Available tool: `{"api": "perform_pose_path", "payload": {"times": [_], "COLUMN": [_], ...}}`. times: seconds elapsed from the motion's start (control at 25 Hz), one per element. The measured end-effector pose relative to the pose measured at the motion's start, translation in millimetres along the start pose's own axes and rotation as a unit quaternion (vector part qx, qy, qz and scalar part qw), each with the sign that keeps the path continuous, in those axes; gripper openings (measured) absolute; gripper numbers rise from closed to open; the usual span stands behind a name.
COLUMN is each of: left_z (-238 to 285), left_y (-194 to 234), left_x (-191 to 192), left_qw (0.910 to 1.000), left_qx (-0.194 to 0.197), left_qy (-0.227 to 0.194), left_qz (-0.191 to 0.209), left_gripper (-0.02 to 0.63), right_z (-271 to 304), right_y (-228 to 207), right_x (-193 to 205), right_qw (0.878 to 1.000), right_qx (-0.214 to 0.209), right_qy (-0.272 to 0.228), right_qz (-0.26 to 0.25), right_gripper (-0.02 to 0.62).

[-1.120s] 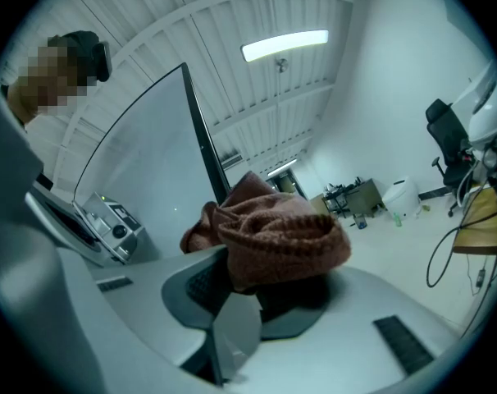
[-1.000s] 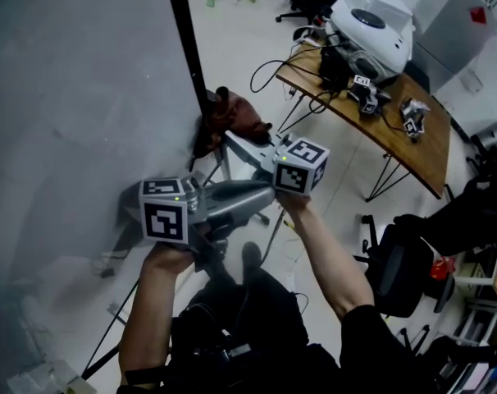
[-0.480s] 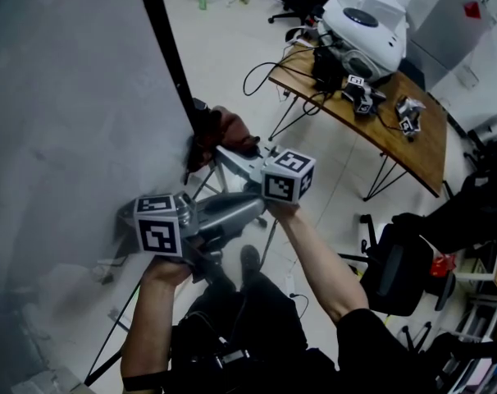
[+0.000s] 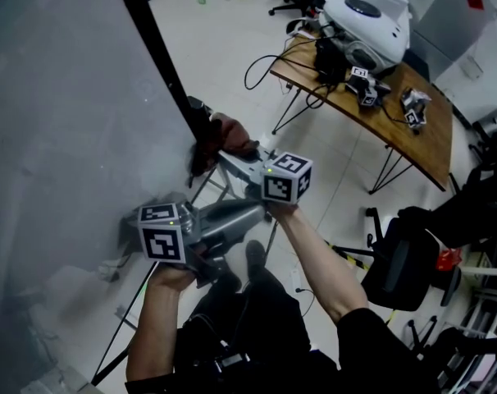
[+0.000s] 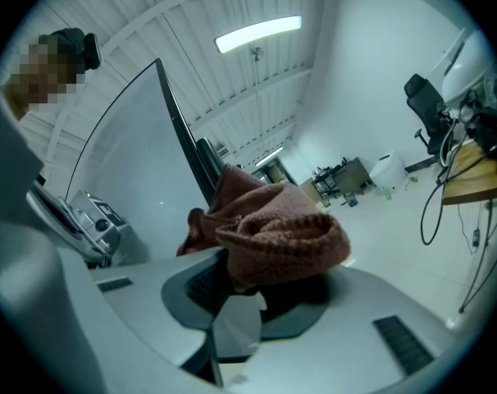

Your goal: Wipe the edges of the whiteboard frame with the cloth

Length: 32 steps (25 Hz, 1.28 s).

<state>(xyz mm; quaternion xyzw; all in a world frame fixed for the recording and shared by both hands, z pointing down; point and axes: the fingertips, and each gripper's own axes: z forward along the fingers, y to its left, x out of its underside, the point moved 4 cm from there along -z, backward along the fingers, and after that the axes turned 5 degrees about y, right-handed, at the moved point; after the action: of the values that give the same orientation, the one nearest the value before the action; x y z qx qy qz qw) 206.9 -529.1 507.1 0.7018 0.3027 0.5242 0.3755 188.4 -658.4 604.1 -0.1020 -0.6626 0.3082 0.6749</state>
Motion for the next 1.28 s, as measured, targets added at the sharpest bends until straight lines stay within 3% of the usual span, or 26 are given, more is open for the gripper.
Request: {"api": "perform_pose_path", "payload": {"times": [0.76, 1.28], "left_z": [-1, -14], "left_y": [31, 64], "left_x": [26, 46], "left_qw": [0.9996, 0.9973], "left_qx": [-0.015, -0.034], "left_qy": [-0.003, -0.034], "left_qz": [-0.023, -0.056], "left_gripper": [-0.003, -0.003], "right_z": [8, 13], "right_y": [-43, -71], "right_x": [59, 102], "right_qw": [0.998, 0.993], "right_qx": [0.033, 0.06], "right_qy": [0.038, 0.063], "right_qz": [0.041, 0.078], "right_gripper": [0.087, 0.087]}}
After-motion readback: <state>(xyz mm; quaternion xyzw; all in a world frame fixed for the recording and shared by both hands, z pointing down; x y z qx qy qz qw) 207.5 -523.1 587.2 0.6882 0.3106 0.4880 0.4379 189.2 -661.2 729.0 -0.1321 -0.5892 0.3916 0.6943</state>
